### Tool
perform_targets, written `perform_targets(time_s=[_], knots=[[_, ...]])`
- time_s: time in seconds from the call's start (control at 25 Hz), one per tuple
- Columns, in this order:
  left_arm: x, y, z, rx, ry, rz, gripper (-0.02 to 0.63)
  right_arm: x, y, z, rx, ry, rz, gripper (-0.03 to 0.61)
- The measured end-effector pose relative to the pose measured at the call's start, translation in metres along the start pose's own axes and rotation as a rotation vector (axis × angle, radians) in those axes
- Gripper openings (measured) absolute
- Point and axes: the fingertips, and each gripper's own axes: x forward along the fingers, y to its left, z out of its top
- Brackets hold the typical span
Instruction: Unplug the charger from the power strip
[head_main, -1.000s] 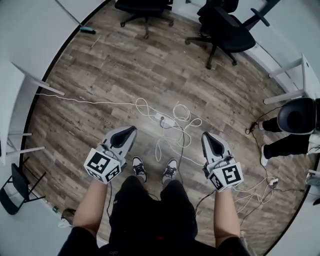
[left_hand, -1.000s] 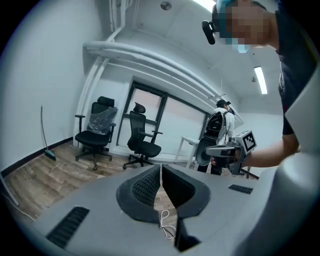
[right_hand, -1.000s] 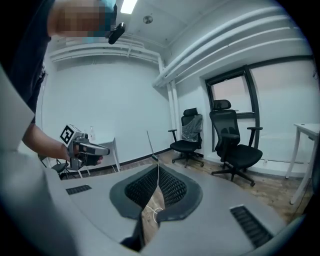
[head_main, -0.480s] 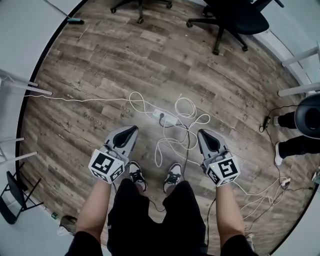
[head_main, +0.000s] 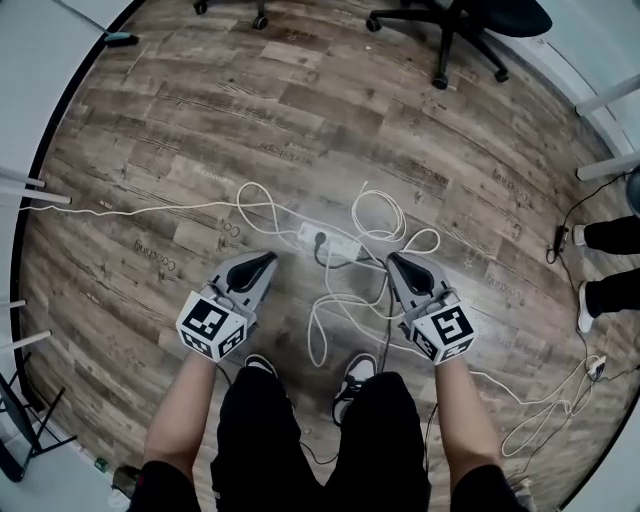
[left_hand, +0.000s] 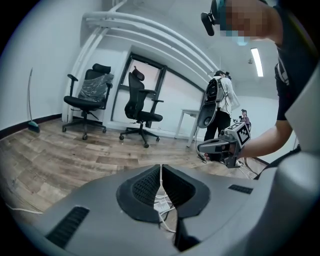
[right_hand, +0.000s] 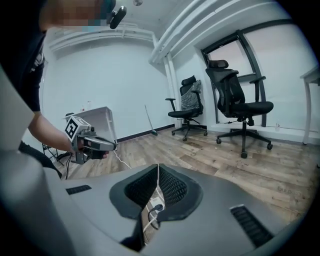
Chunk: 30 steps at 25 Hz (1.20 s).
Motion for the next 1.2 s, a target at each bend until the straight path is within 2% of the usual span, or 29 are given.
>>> perform_targets(time_s=[0.28, 0.44, 0.56, 0.6, 0.68, 0.76, 0.88, 1.2], knots=[[0.071, 0.031, -0.106, -0.014, 0.039, -0.081, 0.032, 0.063, -0.016, -0.123, -0.032, 0.072, 0.037, 0.021], [0.107, 0.042, -0.15, -0.035, 0.049, -0.131, 0.032, 0.088, -0.029, -0.176, -0.044, 0.105, 0.049, 0.021], [0.128, 0.046, -0.178, -0.026, 0.088, -0.161, 0.032, 0.108, -0.032, -0.208, -0.054, 0.149, 0.079, 0.023], [0.136, 0.046, -0.187, -0.016, 0.107, -0.17, 0.032, 0.114, -0.033, -0.219, -0.059, 0.173, 0.092, 0.039], [0.153, 0.045, -0.204, -0.006, 0.14, -0.187, 0.032, 0.128, -0.035, -0.242, -0.076, 0.229, 0.115, 0.122], [0.17, 0.043, -0.219, -0.02, 0.168, -0.208, 0.032, 0.142, -0.038, -0.264, -0.106, 0.287, 0.129, 0.165], [0.194, 0.041, -0.241, -0.015, 0.221, -0.227, 0.031, 0.159, -0.039, -0.286, -0.161, 0.35, 0.158, 0.181], [0.231, 0.051, -0.278, 0.007, 0.332, -0.212, 0.026, 0.194, -0.039, -0.316, -0.31, 0.479, 0.264, 0.186]])
